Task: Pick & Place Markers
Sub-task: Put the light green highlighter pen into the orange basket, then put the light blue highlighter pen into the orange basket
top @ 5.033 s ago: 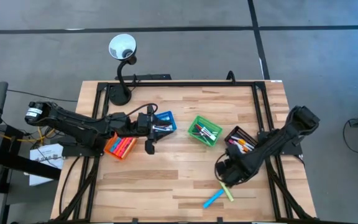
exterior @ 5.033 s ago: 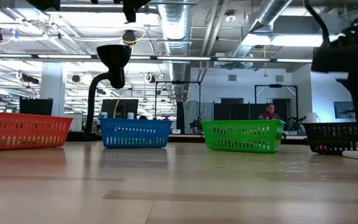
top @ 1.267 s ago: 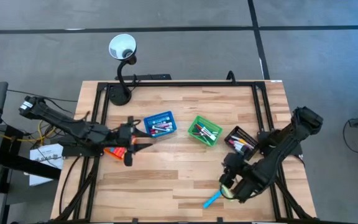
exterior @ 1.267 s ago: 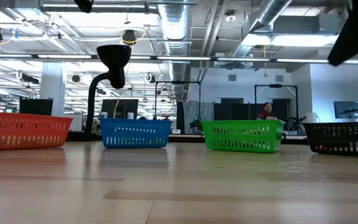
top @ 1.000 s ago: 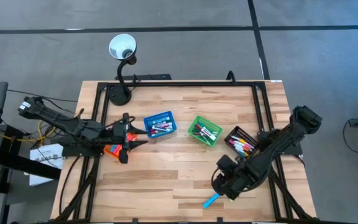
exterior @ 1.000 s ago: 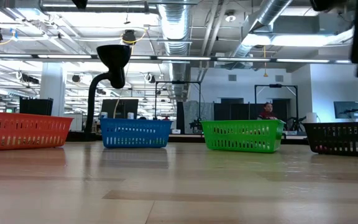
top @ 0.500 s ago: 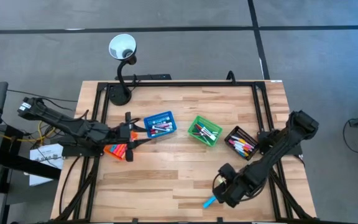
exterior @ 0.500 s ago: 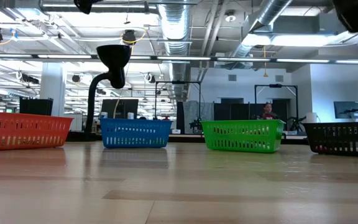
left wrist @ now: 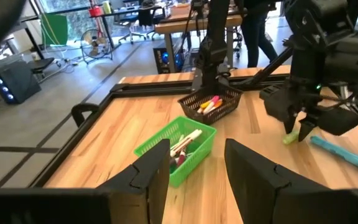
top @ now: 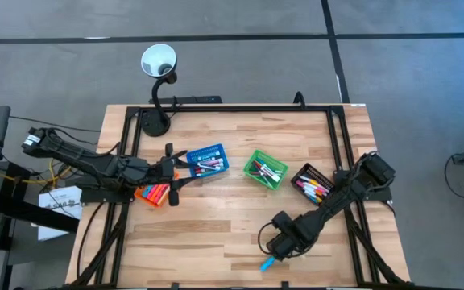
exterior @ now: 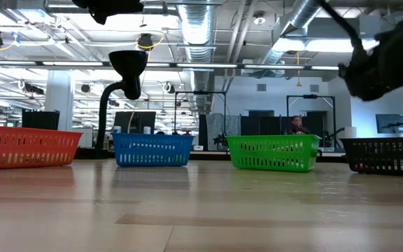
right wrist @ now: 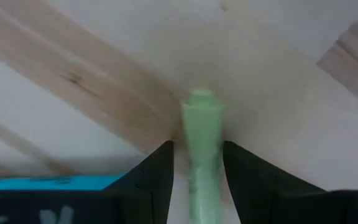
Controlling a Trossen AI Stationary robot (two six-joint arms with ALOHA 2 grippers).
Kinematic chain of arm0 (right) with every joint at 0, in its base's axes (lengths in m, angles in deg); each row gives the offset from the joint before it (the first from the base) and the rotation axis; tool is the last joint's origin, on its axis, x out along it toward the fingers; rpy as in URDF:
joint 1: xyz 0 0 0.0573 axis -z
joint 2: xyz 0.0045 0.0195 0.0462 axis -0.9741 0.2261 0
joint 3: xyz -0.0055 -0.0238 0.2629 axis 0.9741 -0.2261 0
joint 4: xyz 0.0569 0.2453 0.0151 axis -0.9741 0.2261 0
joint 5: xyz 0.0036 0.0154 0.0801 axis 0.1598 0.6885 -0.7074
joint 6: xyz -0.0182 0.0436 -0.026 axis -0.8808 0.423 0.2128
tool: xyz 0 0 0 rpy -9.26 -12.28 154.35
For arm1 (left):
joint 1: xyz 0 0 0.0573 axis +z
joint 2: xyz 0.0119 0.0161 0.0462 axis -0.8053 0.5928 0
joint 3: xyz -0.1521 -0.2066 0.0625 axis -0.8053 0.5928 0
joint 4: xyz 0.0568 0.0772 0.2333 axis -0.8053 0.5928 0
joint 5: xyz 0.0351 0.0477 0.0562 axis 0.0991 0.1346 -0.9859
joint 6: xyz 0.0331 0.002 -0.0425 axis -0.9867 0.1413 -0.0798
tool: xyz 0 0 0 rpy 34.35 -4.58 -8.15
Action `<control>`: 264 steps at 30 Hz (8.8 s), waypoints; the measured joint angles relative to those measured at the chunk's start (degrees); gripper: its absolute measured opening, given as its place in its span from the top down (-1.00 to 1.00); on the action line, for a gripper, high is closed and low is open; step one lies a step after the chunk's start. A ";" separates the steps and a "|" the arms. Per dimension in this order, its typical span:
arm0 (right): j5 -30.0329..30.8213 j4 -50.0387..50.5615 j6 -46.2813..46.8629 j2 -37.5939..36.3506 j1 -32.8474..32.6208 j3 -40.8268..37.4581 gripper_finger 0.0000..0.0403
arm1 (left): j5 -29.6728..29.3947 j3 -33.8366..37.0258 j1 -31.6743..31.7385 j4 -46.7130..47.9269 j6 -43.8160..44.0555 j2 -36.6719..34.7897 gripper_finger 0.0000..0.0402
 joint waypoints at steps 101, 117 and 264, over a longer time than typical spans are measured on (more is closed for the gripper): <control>11.79 -96.03 -95.38 -16.26 24.94 -19.10 0.67 | 23.17 -2.84 8.98 -43.32 0.77 31.95 0.26; 11.94 -90.72 -95.80 -19.63 24.42 -18.21 0.67 | 23.24 -2.82 8.97 -41.19 2.03 31.89 0.26; 3.28 -61.59 -89.82 3.59 -2.08 -18.12 0.67 | 10.93 -0.94 7.04 8.96 21.33 -2.16 0.42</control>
